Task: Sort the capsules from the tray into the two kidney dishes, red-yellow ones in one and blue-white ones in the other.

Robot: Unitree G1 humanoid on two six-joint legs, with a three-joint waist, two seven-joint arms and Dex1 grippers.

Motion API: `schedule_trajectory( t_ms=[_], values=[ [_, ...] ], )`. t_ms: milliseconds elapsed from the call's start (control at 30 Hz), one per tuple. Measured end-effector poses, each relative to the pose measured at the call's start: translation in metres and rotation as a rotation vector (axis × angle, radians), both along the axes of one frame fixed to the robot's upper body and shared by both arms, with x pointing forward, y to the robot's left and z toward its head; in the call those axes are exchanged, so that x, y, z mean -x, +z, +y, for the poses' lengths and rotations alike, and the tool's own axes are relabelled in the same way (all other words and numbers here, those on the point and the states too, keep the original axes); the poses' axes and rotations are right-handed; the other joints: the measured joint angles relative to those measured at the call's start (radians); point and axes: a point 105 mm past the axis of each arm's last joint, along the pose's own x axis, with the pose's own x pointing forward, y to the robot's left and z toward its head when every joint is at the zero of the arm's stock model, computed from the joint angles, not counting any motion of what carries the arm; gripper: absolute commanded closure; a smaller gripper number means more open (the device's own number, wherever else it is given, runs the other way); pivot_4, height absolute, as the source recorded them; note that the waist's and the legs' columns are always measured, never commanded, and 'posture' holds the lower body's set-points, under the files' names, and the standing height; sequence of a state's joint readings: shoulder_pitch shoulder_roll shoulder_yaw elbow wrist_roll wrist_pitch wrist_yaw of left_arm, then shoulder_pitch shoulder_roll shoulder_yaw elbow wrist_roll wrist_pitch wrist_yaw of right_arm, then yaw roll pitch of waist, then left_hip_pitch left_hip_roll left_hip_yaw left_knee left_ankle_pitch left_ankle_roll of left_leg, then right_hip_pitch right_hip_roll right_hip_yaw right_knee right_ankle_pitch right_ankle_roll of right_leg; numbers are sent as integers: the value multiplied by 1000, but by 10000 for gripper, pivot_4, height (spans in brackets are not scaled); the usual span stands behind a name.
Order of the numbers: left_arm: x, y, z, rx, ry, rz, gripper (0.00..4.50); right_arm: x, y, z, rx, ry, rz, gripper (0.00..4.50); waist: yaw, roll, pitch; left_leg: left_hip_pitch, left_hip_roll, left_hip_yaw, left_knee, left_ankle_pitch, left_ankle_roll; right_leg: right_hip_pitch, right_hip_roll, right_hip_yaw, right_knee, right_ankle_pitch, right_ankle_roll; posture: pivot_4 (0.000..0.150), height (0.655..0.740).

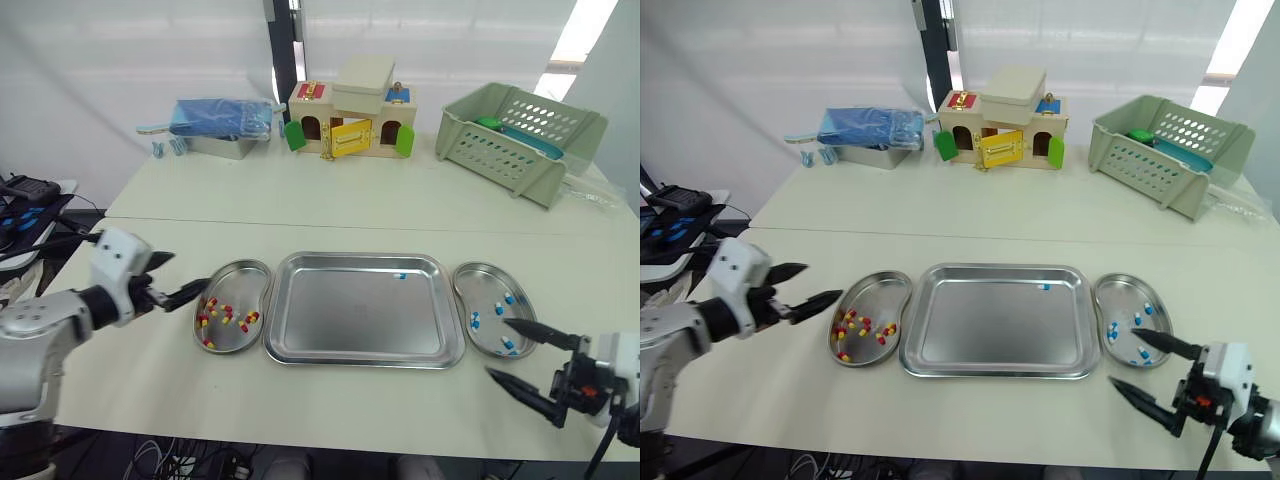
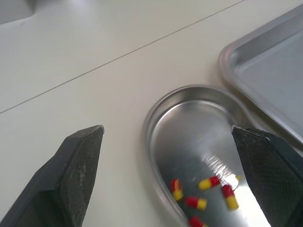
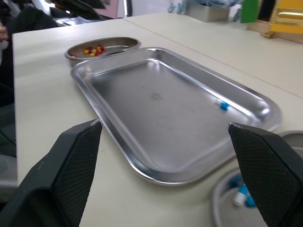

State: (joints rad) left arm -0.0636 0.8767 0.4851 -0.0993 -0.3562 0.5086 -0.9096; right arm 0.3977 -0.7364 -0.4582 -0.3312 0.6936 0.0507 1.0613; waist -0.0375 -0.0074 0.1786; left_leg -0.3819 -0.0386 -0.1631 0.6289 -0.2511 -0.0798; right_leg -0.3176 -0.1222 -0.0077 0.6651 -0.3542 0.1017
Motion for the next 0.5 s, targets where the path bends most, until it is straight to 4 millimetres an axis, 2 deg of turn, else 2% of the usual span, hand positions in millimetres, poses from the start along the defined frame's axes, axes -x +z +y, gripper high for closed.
schedule_trajectory(
  t_ms=[133,267,333,500],
  values=[
    [20,-7,36,-70,68,36,137,-17,18,-36,16,-138,10,0,5,0,0,0,0,0,0,-2,3,0,0,0,0,0,0,1500,7400],
    [35,-14,68,-120,159,58,137,-25,9,-74,105,-240,87,0,6,-1,0,0,0,0,-1,-2,3,0,0,0,-1,0,0,1500,7400],
    [37,-16,77,-125,188,54,137,-30,5,-90,140,-284,123,0,7,-1,0,0,0,0,-1,-2,3,0,0,0,0,0,0,1500,7400],
    [39,-15,88,-144,213,45,137,-47,9,-121,201,-390,133,0,-1,-1,0,0,0,0,-1,-2,3,-1,0,0,0,0,0,1500,7400]
  ],
)
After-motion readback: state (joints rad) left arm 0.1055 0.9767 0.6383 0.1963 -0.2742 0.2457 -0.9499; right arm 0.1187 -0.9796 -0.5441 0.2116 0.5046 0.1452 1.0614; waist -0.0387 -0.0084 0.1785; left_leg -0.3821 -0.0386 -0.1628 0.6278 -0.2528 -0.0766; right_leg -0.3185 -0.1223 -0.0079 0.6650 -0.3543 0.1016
